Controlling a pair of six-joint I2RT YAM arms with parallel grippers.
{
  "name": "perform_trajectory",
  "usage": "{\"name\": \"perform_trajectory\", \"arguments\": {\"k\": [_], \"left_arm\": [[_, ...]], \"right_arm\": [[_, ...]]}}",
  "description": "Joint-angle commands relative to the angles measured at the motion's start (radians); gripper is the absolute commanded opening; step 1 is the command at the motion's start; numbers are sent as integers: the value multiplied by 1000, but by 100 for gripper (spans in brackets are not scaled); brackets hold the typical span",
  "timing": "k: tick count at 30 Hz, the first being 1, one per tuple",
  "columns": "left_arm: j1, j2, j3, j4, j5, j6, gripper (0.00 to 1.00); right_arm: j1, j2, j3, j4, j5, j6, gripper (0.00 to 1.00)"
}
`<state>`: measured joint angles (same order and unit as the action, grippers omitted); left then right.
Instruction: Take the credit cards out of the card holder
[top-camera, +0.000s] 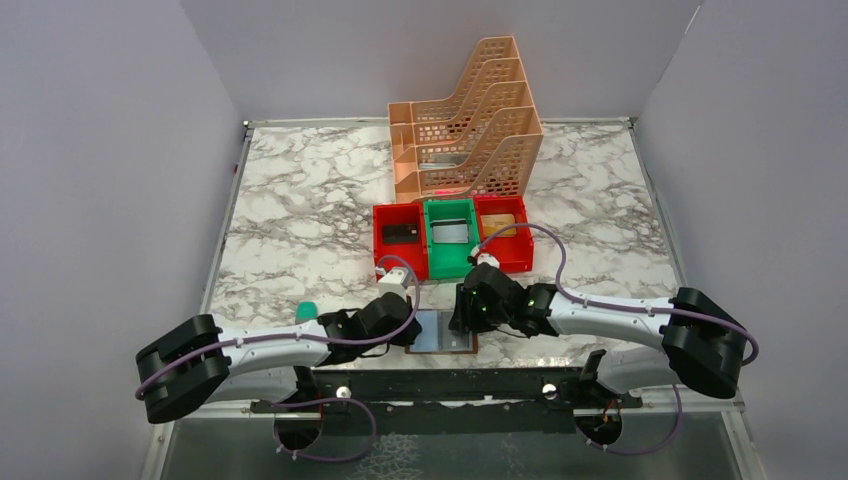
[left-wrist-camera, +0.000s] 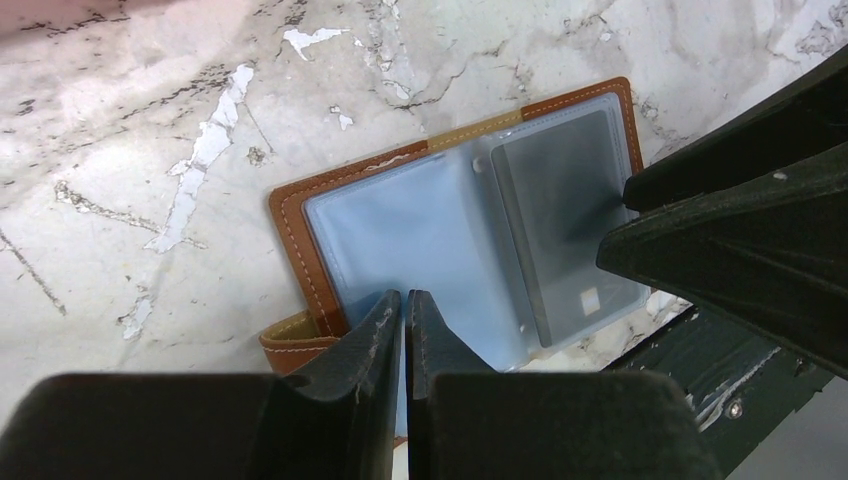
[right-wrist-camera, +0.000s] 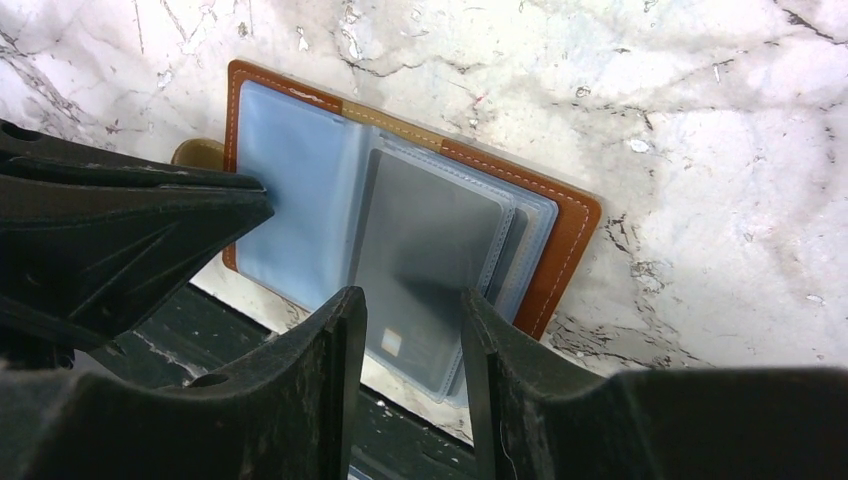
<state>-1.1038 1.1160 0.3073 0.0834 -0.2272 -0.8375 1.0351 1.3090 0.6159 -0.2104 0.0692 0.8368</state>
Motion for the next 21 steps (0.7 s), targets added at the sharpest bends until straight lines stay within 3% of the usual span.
{"name": "perform_trajectory", "arguments": {"k": [1, 21], "left_arm": [[-1, -30, -5, -85, 13, 36, 11], [0, -6, -1, -81, 37, 49, 9]], "right_arm": [[6, -4, -6, -12, 27, 2, 47], [6, -14, -13, -3, 20, 20, 49]]}}
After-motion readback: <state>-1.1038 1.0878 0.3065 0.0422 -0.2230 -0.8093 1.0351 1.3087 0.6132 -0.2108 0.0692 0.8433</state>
